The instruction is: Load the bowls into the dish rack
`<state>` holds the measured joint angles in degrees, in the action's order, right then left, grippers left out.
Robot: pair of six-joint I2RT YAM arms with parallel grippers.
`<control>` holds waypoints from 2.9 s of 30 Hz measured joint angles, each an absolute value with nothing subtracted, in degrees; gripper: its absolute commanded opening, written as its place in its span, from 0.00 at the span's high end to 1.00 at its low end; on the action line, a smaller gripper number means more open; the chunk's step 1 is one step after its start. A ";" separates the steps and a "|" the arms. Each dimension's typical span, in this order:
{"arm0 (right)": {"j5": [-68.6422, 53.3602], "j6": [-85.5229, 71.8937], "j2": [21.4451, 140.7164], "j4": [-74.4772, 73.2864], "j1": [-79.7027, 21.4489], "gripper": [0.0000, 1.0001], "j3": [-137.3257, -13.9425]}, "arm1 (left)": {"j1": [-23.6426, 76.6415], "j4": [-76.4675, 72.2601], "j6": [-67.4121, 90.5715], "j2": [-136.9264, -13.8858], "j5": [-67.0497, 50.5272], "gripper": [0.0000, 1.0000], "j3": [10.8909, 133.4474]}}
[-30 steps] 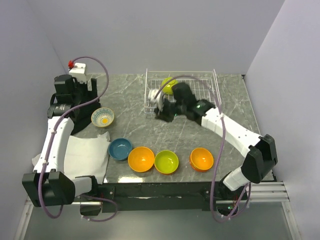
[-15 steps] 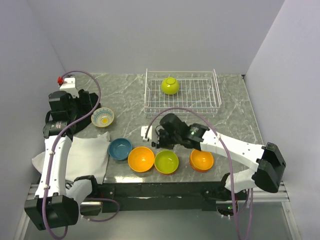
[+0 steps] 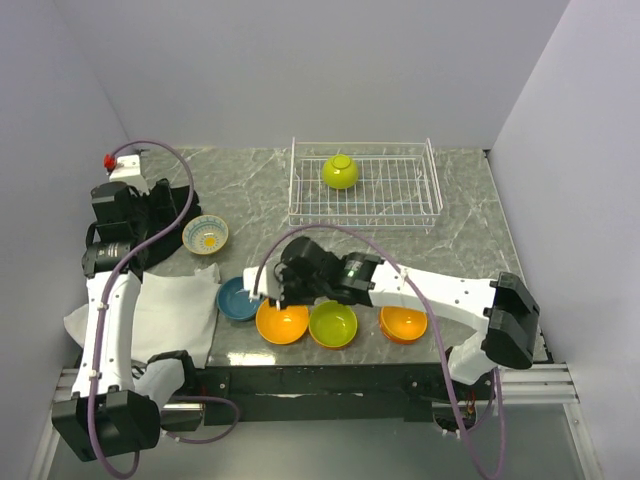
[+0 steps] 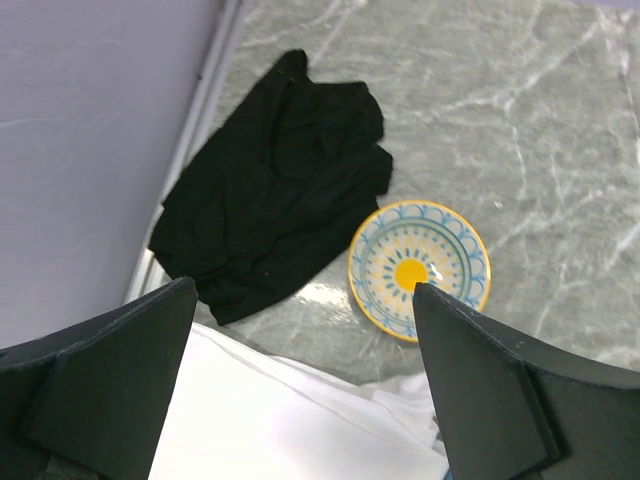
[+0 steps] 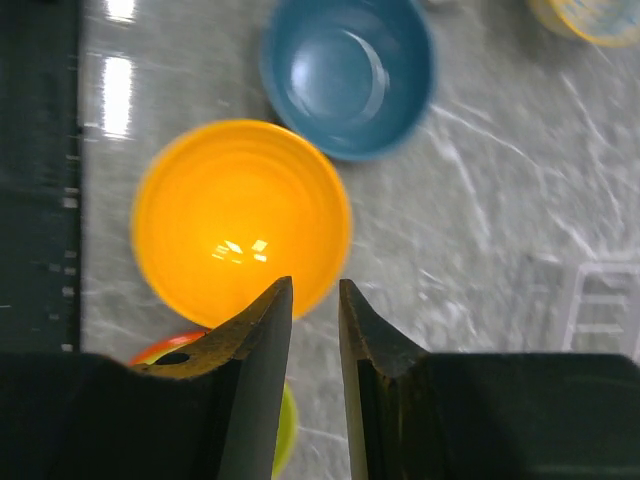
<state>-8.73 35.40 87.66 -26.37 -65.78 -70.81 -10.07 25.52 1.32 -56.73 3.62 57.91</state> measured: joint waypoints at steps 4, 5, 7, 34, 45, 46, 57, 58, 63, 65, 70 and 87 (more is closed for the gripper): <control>-9.02 33.26 88.31 -25.43 -70.37 0.66 -70.11 | -11.11 24.03 1.19 -56.73 4.97 0.03 57.98; -9.21 32.23 88.31 -25.04 -71.72 0.66 -69.47 | -11.42 23.68 1.17 -56.73 5.37 0.03 57.98; -9.58 30.79 88.31 -24.18 -73.52 0.64 -68.16 | -12.14 22.96 1.17 -56.73 5.98 0.04 57.98; -5.41 32.27 99.90 -25.10 -77.87 0.77 -64.86 | -15.84 22.17 2.87 -51.70 5.85 0.03 55.42; -1.37 32.99 97.12 -26.81 -78.06 1.00 -67.02 | -15.84 23.86 3.77 -51.96 3.84 0.03 56.29; -1.06 33.04 96.53 -28.05 -77.87 1.00 -67.83 | -15.84 24.12 3.66 -52.25 3.09 0.03 56.90; -4.21 26.37 89.47 -32.67 -60.88 1.00 -86.28 | -14.98 18.90 3.77 -55.94 -18.26 0.03 63.26; -5.21 25.23 89.21 -32.62 -57.67 1.00 -87.68 | -13.82 17.91 4.12 -57.21 -20.12 0.03 64.20; -15.81 17.67 90.00 -32.27 -39.11 1.00 -94.61 | -1.63 17.06 1.45 -67.66 -26.37 0.03 73.25; -23.05 13.21 91.42 -31.18 -32.67 1.00 -97.25 | 3.77 17.06 -0.89 -72.99 -28.88 0.03 77.97; -46.85 -8.99 99.33 -16.27 -21.06 1.00 -98.83 | 9.74 14.59 -3.90 -82.52 -33.21 0.03 83.64; -66.74 -57.39 133.36 26.06 -10.24 1.00 -111.79 | 11.35 4.56 -5.02 -108.92 -35.66 0.02 97.89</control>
